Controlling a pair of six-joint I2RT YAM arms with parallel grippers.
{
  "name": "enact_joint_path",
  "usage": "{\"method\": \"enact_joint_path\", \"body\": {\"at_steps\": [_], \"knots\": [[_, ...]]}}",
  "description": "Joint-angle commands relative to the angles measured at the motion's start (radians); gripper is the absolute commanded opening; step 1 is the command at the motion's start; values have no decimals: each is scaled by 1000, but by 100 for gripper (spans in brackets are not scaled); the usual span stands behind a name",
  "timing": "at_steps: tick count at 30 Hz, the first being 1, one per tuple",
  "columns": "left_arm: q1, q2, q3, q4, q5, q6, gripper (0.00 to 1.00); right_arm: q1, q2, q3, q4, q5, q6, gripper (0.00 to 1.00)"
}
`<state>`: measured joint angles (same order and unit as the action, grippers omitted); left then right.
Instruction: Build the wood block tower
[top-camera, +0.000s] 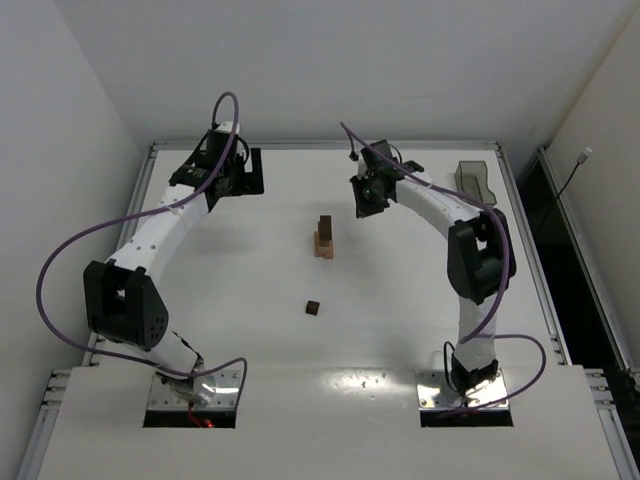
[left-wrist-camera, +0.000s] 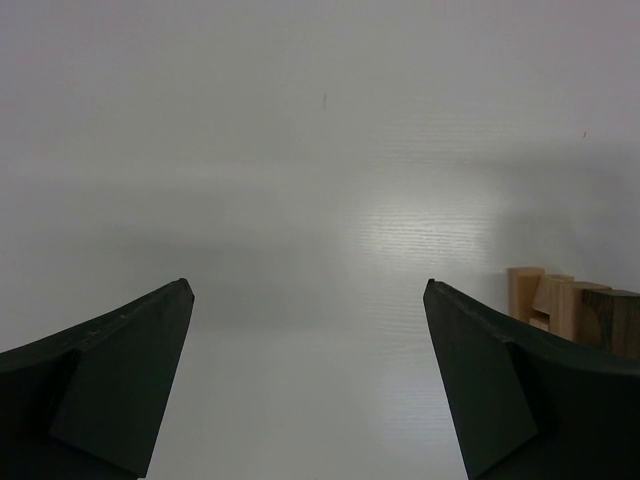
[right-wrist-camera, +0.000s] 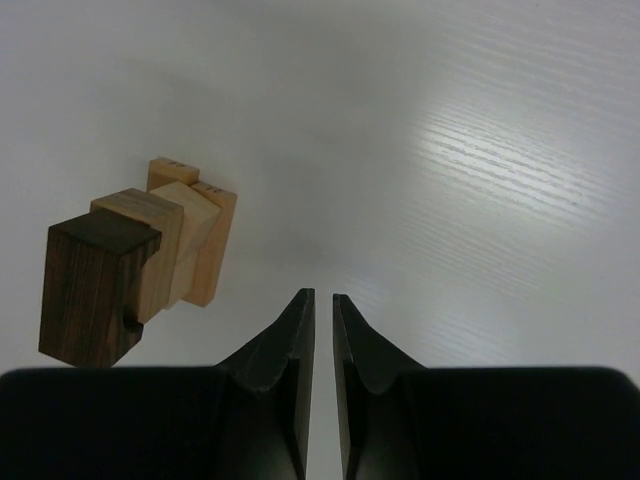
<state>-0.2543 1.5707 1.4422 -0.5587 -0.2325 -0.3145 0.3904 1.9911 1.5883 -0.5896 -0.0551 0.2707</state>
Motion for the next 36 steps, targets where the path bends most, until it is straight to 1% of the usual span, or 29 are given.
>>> {"method": "enact_joint_path", "body": {"at_steps": [1, 6, 16, 26, 30, 36], "knots": [[18, -40, -9, 22, -7, 3, 100, 11, 20, 38, 28, -2, 22, 11], [18, -31, -9, 31, 2, -8, 100, 33, 41, 58, 37, -40, 33, 11], [18, -20, -9, 31, 2, -8, 100, 83, 72, 108, 37, -49, 33, 13], [18, -20, -19, 40, 12, -17, 100, 102, 100, 127, 37, -49, 42, 14], [18, -20, -19, 40, 12, -17, 100, 102, 100, 127, 37, -49, 42, 26], [27, -20, -19, 40, 12, -17, 100, 111, 109, 127, 37, -58, 42, 26]]}}
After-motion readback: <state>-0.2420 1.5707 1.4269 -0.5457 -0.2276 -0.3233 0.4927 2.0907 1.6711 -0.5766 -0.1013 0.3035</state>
